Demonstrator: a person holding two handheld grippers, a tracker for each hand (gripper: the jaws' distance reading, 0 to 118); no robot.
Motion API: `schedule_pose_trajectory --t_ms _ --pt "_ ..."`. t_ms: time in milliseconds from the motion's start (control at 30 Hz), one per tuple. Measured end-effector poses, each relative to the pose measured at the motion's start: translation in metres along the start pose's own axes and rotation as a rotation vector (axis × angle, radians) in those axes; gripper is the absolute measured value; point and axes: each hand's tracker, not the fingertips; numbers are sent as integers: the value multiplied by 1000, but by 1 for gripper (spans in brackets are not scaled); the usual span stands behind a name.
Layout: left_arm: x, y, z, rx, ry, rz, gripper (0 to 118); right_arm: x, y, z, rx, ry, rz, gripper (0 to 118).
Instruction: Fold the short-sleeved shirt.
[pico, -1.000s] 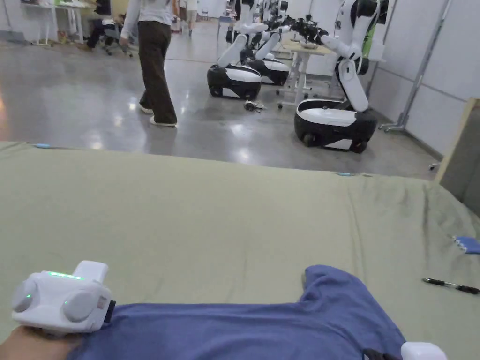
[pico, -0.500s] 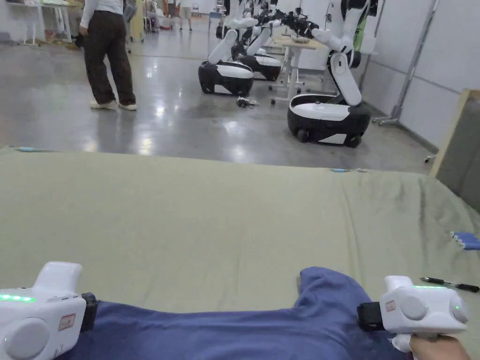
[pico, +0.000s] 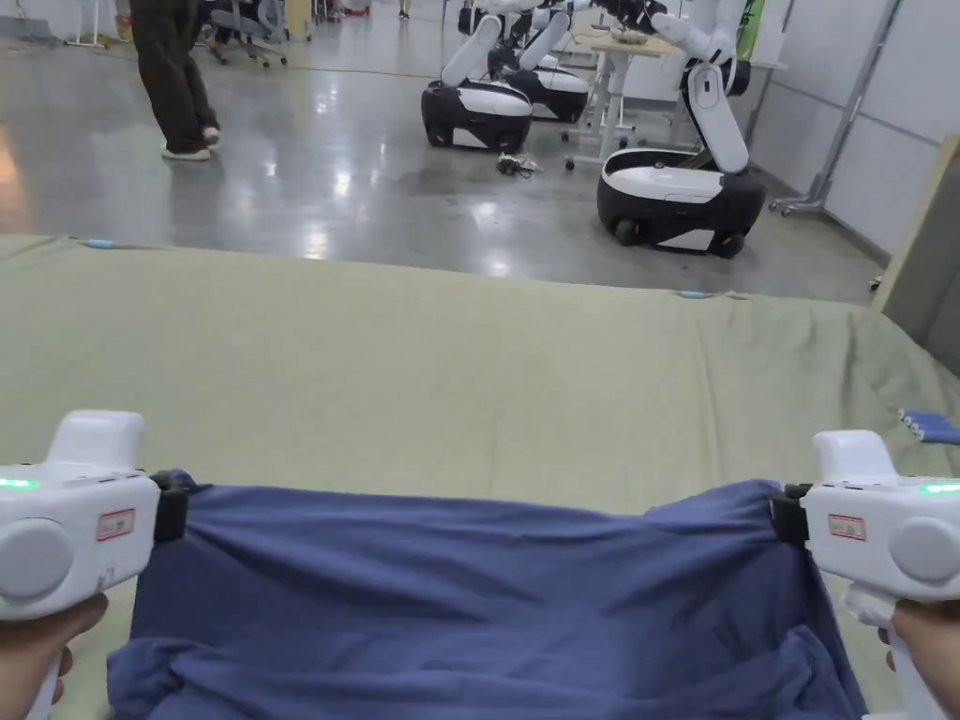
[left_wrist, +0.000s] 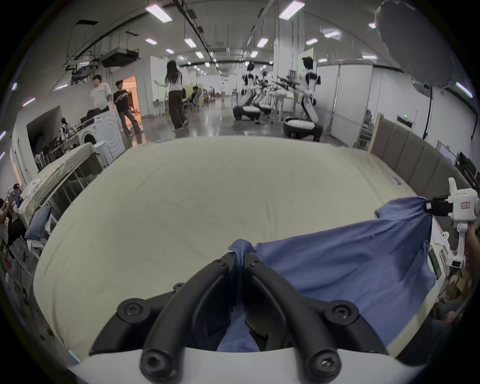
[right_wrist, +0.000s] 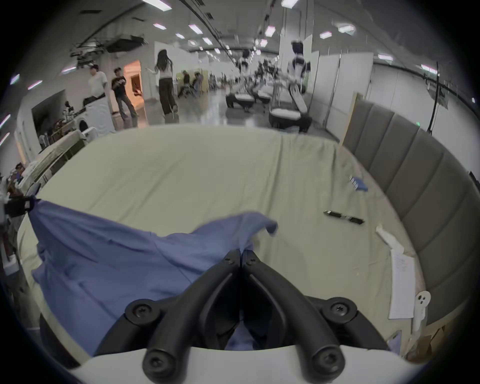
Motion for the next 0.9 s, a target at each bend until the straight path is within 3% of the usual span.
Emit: schedule_pose_trajectory --t_ms 133,267,400,533,567,600,633,667,700,833,900 --pt "-19 -46 61 8 -20 47 7 1 -49 62 3 17 -20 0" --pt "-24 -109 81 -129 -32 27 7 -3 -125 74 -103 -43 31 0" --pt "-22 -161 56 -225 -50 99 7 -9 -181 62 -171 -15 -107 0" --pt "-8 -170 51 -204 1 42 7 -16 -189 67 -110 -58 -122 3" --pt "-9 -170 57 -182 12 48 9 -14 -187 73 -79 -72 -146 17" --pt "-11 -168 67 -142 -3 83 21 -17 -184 82 -60 -105 -166 49" --pt "-9 -165 78 -90 -13 74 48 -20 -181 92 -45 -100 -182 100" --pt "-1 -161 91 -15 40 23 66 -26 -177 103 -1 -73 -198 115" --pt "8 -157 102 58 81 -18 71 -34 -171 117 73 -41 -196 116" --pt "62 -143 121 358 64 -123 71 -85 -143 134 266 84 -161 116" --pt "80 -142 104 379 36 -120 71 -114 -136 135 382 83 -131 116"
